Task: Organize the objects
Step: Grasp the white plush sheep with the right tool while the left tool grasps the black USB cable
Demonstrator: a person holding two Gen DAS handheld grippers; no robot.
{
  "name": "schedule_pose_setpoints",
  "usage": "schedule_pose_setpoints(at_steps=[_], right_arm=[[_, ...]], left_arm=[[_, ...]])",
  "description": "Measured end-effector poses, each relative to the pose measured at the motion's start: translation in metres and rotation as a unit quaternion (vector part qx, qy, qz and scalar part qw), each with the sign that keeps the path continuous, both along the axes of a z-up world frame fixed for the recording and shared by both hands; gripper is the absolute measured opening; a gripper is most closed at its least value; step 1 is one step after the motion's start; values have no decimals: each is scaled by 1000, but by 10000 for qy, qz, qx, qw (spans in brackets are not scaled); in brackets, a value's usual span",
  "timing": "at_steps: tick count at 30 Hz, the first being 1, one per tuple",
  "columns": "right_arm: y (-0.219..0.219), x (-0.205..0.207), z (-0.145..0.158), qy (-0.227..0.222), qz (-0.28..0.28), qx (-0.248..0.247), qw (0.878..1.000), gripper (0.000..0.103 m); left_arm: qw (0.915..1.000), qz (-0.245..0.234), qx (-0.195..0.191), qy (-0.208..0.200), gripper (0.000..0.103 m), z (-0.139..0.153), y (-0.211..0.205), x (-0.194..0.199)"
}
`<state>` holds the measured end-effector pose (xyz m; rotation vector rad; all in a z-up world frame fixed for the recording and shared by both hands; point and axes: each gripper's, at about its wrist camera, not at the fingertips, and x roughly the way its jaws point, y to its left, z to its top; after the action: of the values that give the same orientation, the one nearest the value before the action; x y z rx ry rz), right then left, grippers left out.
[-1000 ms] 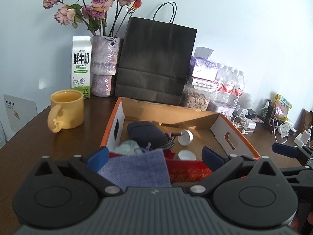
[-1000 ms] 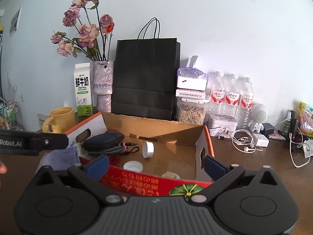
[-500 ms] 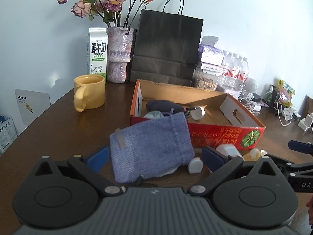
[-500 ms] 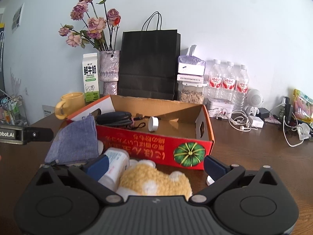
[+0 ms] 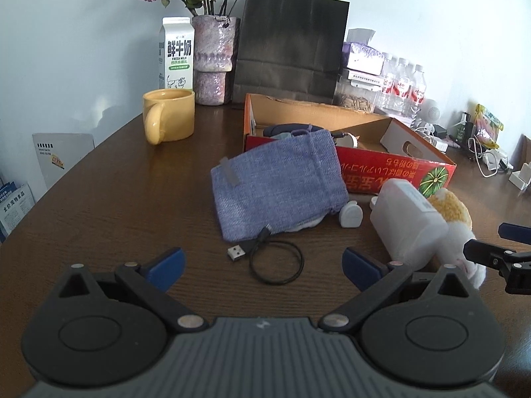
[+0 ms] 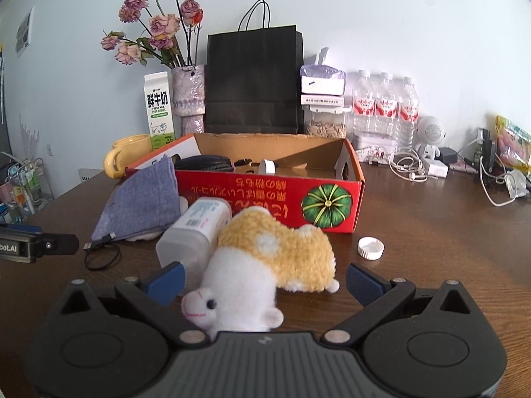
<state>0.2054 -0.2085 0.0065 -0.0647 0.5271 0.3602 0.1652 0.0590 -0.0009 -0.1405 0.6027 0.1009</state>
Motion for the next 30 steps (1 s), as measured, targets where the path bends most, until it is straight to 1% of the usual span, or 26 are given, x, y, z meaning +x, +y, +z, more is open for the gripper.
schedule_pose_setpoints(at_steps=[12,17,19,22,24,27,29,30], right_arm=[[-5,28,-15,537,-145,356,9978,102],[-5,35,-20,623,-182,217,9977,98],[-5,37,-22,640,-191,135,9977,92],[-6,42,-24,672,-66,146,9976,86],[-6,45,-25,697,40,196,9974,84],[-3,51,-25,708,197,251,9970,74],[-2,55,-27,741,239,237,9967,71],[-1,57,-28,763,257,250,9964,66]], left_arm=[[9999,75,-78,78,103,-6,7,-2],[9998,88,-101,125,103,-9,8,-1],[9998,84,-105,135,103,-9,8,0],[9998,74,-104,147,103,-10,7,0],[9998,66,-101,157,103,-10,7,1],[9998,80,-93,176,103,-11,7,1],[9998,85,-88,178,103,-11,6,2],[9998,87,-86,182,103,-11,7,2]])
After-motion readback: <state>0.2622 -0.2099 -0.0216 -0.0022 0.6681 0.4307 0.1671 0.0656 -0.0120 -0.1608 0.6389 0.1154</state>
